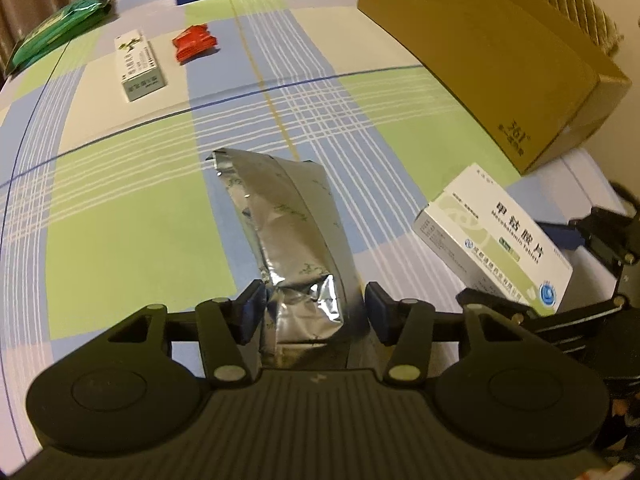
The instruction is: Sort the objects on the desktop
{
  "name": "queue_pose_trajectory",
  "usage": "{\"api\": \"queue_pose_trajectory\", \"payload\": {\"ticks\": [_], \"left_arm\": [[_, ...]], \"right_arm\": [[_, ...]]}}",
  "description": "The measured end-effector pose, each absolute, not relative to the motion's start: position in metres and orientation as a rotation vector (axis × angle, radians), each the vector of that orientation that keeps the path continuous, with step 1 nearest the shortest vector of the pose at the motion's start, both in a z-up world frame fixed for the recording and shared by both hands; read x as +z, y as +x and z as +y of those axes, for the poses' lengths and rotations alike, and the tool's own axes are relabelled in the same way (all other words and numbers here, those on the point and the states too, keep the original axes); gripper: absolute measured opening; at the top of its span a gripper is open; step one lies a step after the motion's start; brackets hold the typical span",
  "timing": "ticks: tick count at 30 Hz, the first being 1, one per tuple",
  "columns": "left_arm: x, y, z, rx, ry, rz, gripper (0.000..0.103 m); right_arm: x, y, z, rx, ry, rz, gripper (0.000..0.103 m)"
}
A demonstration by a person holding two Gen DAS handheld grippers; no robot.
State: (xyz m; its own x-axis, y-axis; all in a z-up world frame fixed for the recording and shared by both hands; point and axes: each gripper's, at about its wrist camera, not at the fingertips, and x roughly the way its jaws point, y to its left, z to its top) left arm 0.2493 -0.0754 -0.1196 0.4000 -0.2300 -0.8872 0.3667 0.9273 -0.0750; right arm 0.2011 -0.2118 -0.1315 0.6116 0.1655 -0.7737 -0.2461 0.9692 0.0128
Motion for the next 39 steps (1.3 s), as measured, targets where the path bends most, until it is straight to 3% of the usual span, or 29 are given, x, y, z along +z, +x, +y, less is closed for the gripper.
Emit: {"api": "queue_pose_trajectory", "payload": {"ticks": [5, 39], "left_arm": [[-0.117, 0.247, -0.073, -0.393, 0.146, 1.103, 0.040], [-0.041, 0.170, -0.106, -0.454, 0.064, 0.968, 0.037]], "right_arm": [[-0.130, 0.201, -0.213, 0.235, -0.102, 0.878, 0.069], [-0.048, 0.141, -0.256, 0.117, 0.002, 0.746, 0.068]]}}
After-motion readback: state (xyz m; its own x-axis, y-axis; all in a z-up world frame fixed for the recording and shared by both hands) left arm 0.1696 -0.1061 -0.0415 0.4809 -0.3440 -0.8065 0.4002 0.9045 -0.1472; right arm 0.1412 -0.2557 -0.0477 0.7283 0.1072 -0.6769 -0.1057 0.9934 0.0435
